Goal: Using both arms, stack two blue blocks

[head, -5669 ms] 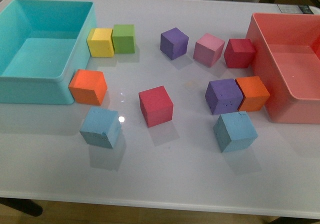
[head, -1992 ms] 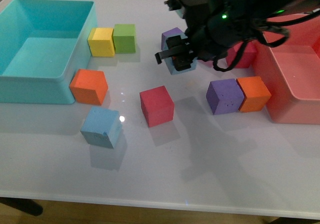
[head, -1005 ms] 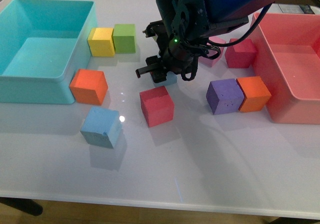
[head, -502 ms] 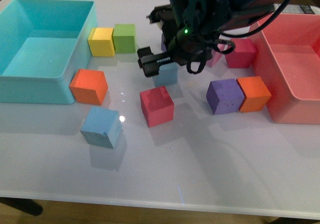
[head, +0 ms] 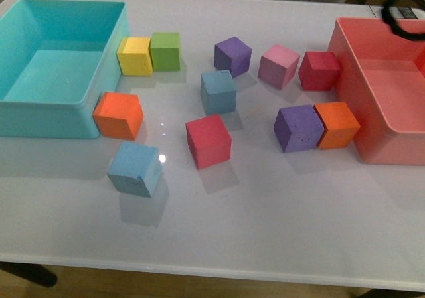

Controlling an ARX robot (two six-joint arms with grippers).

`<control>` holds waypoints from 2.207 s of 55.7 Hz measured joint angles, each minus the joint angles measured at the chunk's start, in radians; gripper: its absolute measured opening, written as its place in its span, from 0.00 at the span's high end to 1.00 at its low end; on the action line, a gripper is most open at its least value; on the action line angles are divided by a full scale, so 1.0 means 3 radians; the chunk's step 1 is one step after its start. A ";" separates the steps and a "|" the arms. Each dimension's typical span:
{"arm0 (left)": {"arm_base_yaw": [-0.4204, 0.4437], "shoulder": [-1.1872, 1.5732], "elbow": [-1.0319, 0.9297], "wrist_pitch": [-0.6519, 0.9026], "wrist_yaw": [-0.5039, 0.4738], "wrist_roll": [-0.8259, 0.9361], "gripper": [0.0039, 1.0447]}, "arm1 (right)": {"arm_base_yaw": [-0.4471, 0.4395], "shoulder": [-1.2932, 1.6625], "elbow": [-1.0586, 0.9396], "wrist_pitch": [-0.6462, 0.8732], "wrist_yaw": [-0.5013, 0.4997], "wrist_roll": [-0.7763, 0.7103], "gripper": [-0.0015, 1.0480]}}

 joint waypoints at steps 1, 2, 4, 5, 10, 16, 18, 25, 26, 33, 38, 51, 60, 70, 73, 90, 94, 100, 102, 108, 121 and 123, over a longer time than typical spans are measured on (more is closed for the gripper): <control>0.0001 0.0000 0.0000 0.0000 0.0000 0.0000 0.08 | -0.0025 -0.0048 -0.0139 0.0229 0.0069 0.0006 0.28; 0.0001 0.0000 0.0000 0.0000 -0.0001 0.0000 0.08 | -0.0060 -0.0098 -0.0277 0.0431 0.0084 0.0014 0.31; 0.0000 0.0000 0.0000 0.0000 -0.0003 0.0000 0.08 | -0.0120 -0.0178 -0.0463 0.0666 0.0078 0.0020 0.36; 0.0001 0.0000 0.0000 0.0000 -0.0003 0.0000 0.08 | -0.0160 -0.0233 -0.0573 0.0787 0.0070 0.0025 0.39; 0.0000 0.0000 0.0000 0.0000 -0.0003 0.0000 0.08 | -0.0361 -0.0618 -0.1102 0.1026 -0.0090 0.0037 0.59; 0.0000 0.0000 0.0000 0.0000 -0.0001 0.0000 0.08 | -0.0577 -0.1045 -0.1593 0.1047 -0.0303 0.0041 0.86; 0.0000 0.0000 0.0000 0.0000 -0.0003 0.0000 0.08 | -0.0645 -0.1133 -0.1754 0.1143 -0.0383 0.0041 0.96; 0.0001 0.0000 0.0000 -0.0001 -0.0001 0.0000 0.08 | -0.0837 -0.1516 -0.2158 0.1101 -0.0566 0.0050 0.98; 0.0001 0.0000 0.0000 -0.0001 -0.0003 0.0000 0.08 | -0.0855 -0.1573 -0.2183 0.1080 -0.0575 0.0051 0.98; 0.0000 0.0000 0.0000 -0.0001 -0.0001 0.0000 0.08 | -0.0974 -0.2008 -0.2370 0.0846 -0.0701 0.0052 0.98; 0.0001 0.0000 0.0000 0.0000 -0.0003 0.0000 0.08 | -0.1029 -0.2248 -0.2462 0.0680 -0.0754 0.0051 0.98; 0.0000 0.0000 0.0000 0.0000 -0.0003 0.0000 0.08 | -0.1364 -0.3035 -0.2640 0.0083 -0.1069 0.0052 0.98; 0.0000 0.0000 0.0000 -0.0001 -0.0003 0.0000 0.08 | -0.1368 -0.3449 -0.2681 -0.0275 -0.1091 0.0052 0.98; 0.0000 0.0000 0.0000 0.0000 -0.0003 0.0000 0.08 | -0.1369 -0.3857 -0.2683 -0.0633 -0.1091 0.0052 0.98; 0.0001 0.0000 0.0000 -0.0001 -0.0003 0.0000 0.08 | -0.1369 -0.3966 -0.2683 -0.0735 -0.1091 0.0052 0.98; 0.0001 0.0000 0.0000 0.0000 -0.0003 0.0000 0.08 | -0.1369 -0.4532 -0.2686 -0.1266 -0.1091 0.0052 0.98; 0.0001 0.0000 0.0000 0.0000 -0.0001 0.0000 0.08 | -0.1369 -0.4639 -0.2686 -0.1368 -0.1091 0.0052 0.98; 0.0000 0.0000 0.0000 0.0000 -0.0003 0.0000 0.08 | -0.1369 -0.4777 -0.2686 -0.1504 -0.1091 0.0052 0.98; 0.0000 0.0000 0.0000 0.0000 -0.0003 0.0000 0.08 | -0.1369 -0.4831 -0.2686 -0.1555 -0.1091 0.0052 0.98; 0.0001 0.0000 0.0000 0.0000 -0.0001 0.0000 0.08 | -0.1369 -0.4946 -0.2686 -0.1672 -0.1091 0.0052 0.98; 0.0001 0.0000 0.0000 -0.0001 -0.0003 0.0000 0.08 | -0.1369 -0.5172 -0.2686 -0.1896 -0.1091 0.0052 0.98; 0.0000 0.0000 0.0000 0.0000 -0.0003 0.0000 0.08 | -0.1369 -0.5207 -0.2686 -0.1933 -0.1091 0.0052 0.98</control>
